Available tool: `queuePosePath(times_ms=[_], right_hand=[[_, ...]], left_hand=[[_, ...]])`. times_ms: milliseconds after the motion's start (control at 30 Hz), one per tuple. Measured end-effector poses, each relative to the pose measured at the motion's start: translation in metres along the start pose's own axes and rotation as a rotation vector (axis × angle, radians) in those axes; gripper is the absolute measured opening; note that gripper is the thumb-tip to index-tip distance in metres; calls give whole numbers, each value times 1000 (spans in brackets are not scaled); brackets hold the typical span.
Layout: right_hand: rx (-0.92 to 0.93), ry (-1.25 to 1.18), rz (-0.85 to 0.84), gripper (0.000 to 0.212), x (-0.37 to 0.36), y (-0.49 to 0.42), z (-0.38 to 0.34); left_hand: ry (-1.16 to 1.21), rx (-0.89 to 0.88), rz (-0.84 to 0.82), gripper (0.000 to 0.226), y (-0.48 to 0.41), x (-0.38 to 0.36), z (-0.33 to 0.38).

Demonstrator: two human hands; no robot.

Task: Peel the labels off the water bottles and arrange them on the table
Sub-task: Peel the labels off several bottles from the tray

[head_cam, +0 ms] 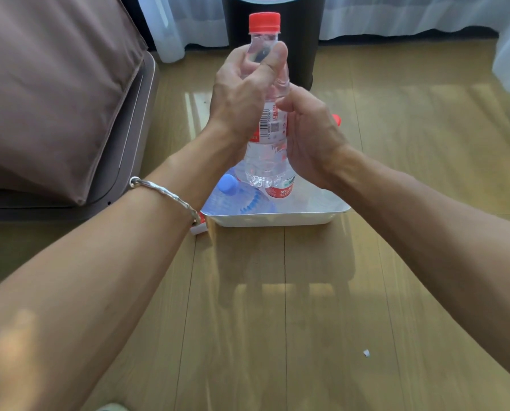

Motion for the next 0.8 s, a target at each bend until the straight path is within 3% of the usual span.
queuePosePath(times_ms=[267, 800], right_hand=[[-18, 8, 6, 62, 3, -1, 3], [-10, -30, 65, 66, -1, -1, -7]], left_hand=[[34, 2, -30, 14, 2, 0, 0], [-83, -110, -58, 20, 5, -12, 9]])
Point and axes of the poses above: each hand's wrist, its own y-axis away from the middle knuckle, its own x-axis out of the back of the hand, z = x × y, the point moved 10 cm from there along -y, towards the middle knuckle, and after that the axes turned 9 degrees about -x, right-handed, at the moved point
